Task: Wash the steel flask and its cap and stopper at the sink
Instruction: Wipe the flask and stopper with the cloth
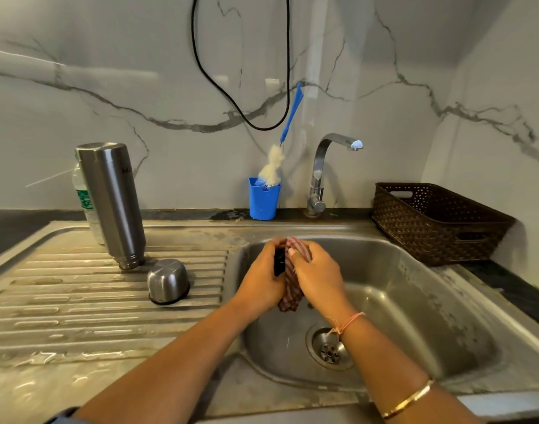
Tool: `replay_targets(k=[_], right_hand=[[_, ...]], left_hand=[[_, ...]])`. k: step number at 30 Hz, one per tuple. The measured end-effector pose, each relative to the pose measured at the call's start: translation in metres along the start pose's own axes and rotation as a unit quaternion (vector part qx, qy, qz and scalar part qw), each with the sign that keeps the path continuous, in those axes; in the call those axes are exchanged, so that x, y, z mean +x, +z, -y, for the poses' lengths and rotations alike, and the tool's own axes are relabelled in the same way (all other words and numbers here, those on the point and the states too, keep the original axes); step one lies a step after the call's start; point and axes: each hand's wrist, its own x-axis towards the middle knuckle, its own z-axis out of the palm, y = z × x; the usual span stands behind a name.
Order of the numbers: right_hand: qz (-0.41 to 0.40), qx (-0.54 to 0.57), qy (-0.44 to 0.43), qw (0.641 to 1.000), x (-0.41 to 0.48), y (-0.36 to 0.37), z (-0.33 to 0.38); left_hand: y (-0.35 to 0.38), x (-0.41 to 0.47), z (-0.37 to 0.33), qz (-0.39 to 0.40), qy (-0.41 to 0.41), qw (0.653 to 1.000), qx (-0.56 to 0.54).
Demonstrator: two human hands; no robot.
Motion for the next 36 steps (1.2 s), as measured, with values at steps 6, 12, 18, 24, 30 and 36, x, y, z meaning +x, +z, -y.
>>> replay_targets(k=[6, 12, 18, 24, 30, 36], right_hand=[[0.020, 0.299, 0.175, 0.938, 0.015, -0.023, -0.006], [0.001, -0.012, 0.063, 0.998, -0.004, -0.002, -0.001], [-0.015, -0.050, 0.033, 0.998, -0.003, -0.003, 0.005], [0.005, 0.280, 0.222, 0.934, 0.014, -0.025, -0.014], [0.004, -0.033, 0.057, 0.998, -0.003, 0.004, -0.004], [0.059, 0.248, 0.245, 0.935, 0.015, -0.031, -0.005]], left_hand=[[0.004, -0.001, -0.006, 0.038, -0.054, 0.988, -0.137], [0.003, -0.001, 0.001, 0.008, -0.109, 0.980, -0.168], [-0.008, -0.001, -0.002, 0.064, -0.140, 0.960, -0.234], [-0.001, -0.001, -0.008, 0.096, -0.163, 0.911, -0.366], [-0.009, 0.001, -0.003, 0.067, -0.209, 0.924, -0.314], [-0.013, 0.002, -0.005, 0.120, -0.204, 0.850, -0.471]])
